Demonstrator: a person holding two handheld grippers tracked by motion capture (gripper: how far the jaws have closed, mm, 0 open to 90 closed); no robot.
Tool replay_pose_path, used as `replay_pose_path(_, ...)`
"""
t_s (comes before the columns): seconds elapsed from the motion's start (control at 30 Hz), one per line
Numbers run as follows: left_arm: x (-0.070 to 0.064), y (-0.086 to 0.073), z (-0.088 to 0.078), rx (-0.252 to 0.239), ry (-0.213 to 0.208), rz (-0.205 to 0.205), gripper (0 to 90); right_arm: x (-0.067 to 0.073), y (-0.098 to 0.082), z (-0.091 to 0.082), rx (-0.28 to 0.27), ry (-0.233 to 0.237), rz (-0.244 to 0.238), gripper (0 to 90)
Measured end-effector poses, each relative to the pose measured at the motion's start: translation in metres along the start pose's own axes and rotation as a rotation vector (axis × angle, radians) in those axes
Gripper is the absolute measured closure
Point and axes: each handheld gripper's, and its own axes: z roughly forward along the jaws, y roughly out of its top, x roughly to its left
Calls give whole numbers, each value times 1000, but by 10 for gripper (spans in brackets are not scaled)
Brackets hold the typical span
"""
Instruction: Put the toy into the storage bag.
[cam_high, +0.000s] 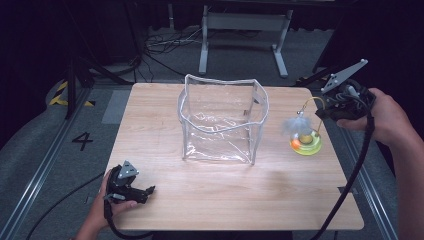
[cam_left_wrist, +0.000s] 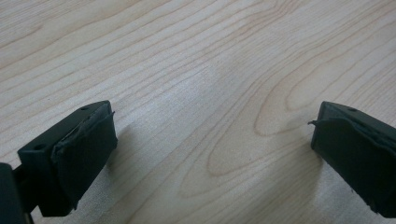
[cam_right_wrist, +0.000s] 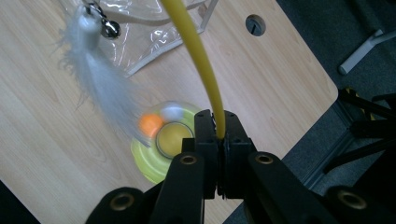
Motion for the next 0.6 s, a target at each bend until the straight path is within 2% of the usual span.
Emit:
replay_pose_path(0.27, 0, 0, 0, 0, 0, 0, 4, -8, 16, -15, -17, -33, -8, 882)
replay_pose_path(0.43, 0, 0, 0, -1, 2, 0, 5, -10, 24, -26, -39, -31, -7, 882)
replay_pose_path(0.6, 0, 0, 0, 0, 1, 0, 4, -11, 31, -31, -35, -35, -14, 882)
